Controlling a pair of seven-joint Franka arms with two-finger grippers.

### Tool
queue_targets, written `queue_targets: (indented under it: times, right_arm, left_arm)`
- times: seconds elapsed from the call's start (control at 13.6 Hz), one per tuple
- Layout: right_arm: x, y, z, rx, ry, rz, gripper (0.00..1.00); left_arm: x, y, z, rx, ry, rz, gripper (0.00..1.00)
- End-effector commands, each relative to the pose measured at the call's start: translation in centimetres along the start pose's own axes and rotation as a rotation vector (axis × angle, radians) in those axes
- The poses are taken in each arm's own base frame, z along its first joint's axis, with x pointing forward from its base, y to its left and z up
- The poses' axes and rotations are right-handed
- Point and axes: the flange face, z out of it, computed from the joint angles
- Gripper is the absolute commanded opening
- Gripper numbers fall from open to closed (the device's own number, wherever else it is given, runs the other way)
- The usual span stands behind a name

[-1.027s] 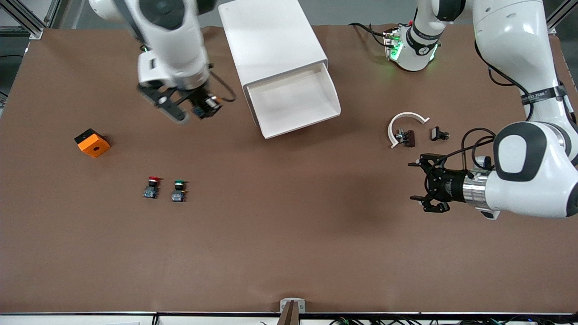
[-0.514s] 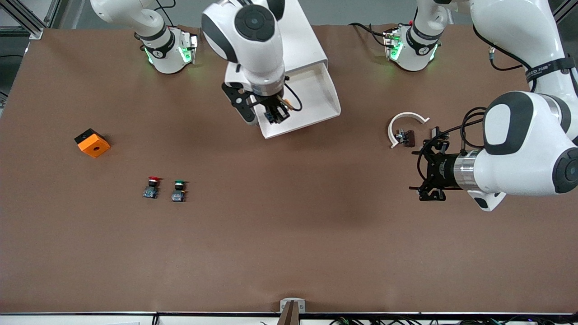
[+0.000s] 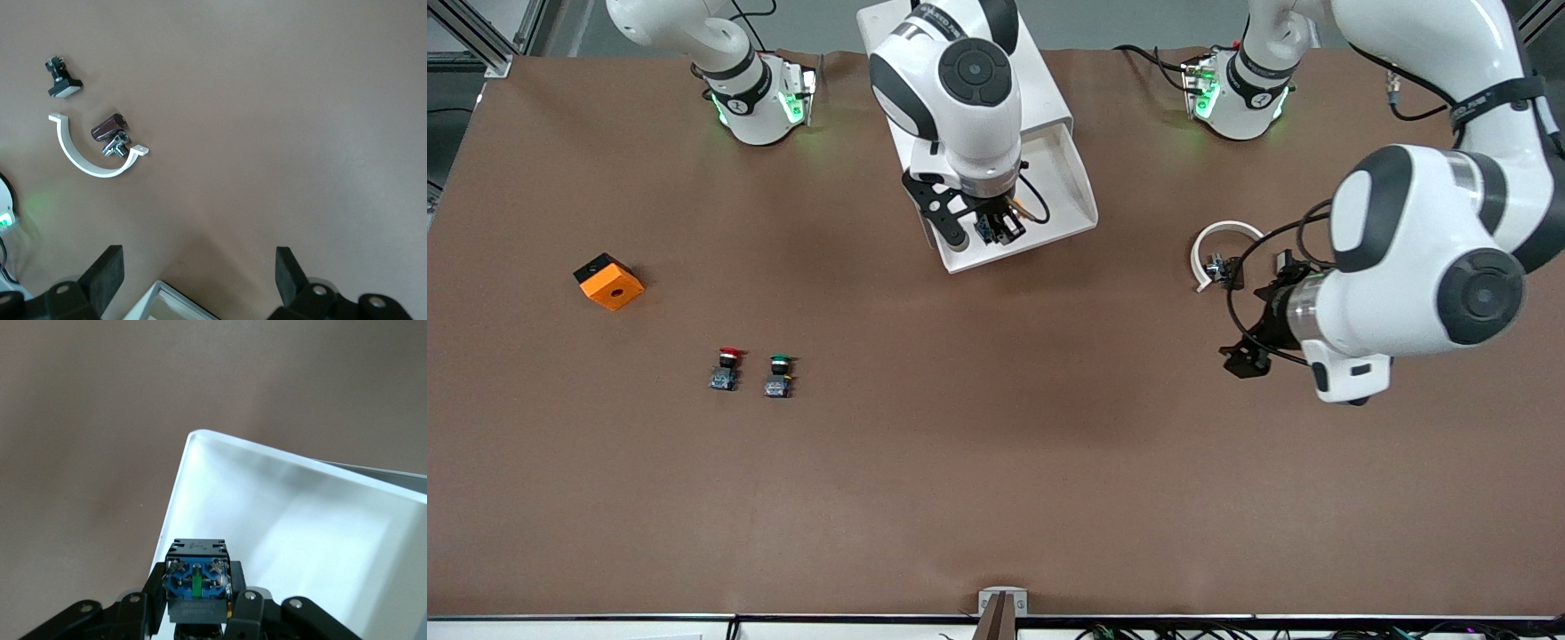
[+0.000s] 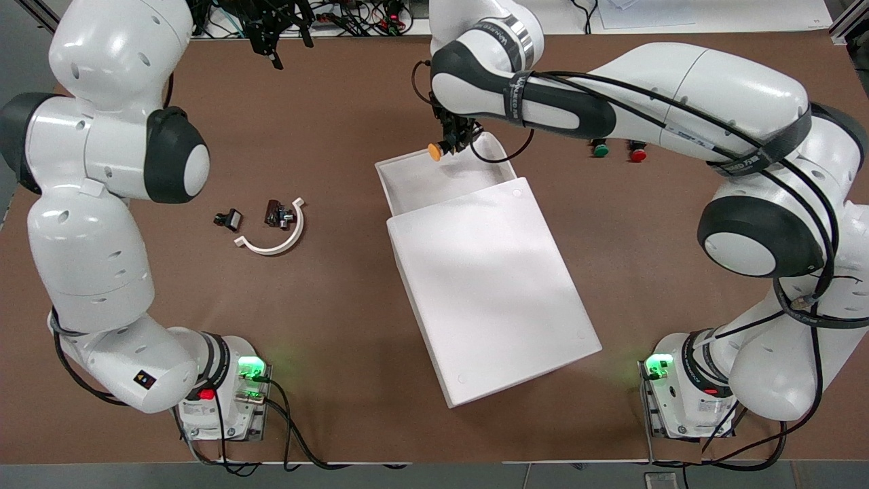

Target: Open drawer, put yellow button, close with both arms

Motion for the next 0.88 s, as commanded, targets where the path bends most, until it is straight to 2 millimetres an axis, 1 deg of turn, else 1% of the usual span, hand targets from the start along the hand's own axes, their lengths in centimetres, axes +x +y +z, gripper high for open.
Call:
queue_targets:
  times: [0.0, 0.07, 0.22, 0.29, 0.37, 0.44, 0.59, 0.66, 0.81]
  right_arm:
    - [-1.2, -0.4, 0.4, -0.006, -0.009, 0.01, 0.01]
    - [-1.2, -0.4, 0.4, -0.006, -0.01, 0.009, 0.05]
    - [-1.2, -0.5, 0.6, -0.008, -0.01, 0.009, 0.09]
    - [-1.2, -0.5, 0.9, -0.013, -0.009, 0.01, 0.13]
    - [-1.2, -0.5, 1.0, -0.015, -0.008, 0.01, 0.19]
    - [-1.2, -0.6, 1.1, -0.016, -0.008, 0.01, 0.21]
    - [-1.2, -0.6, 1.3, -0.02, -0.008, 0.011, 0.23]
    - [-1.3, -0.5, 1.3, -0.02, -0.008, 0.009, 0.23]
    - [-1.2, -0.6, 1.3, -0.021, -0.013, 0.012, 0.3]
  left_arm:
    - [-0.2, -1.2, 0.0, 0.004, 0.003, 0.116, 1.0]
    - [-0.6, -1.6, -0.2, 0.002, -0.002, 0.157, 1.0]
    - [-0.5, -3.1, -1.0, -0.05, -0.012, 0.23, 1.0]
    - [-0.7, -3.8, -0.9, -0.08, -0.014, 0.25, 1.0]
    - [-1.0, -4.1, -0.3, -0.102, -0.014, 0.275, 1.0]
    - [-1.1, -4.7, 0.4, -0.114, -0.018, 0.313, 1.0]
    - [-1.8, -5.3, 1.6, -0.129, -0.021, 0.368, 1.0]
    - [-2.5, -5.3, 2.2, -0.131, -0.019, 0.381, 1.0]
    - [-5.0, -4.9, 3.4, -0.085, 0.022, 0.432, 1.0]
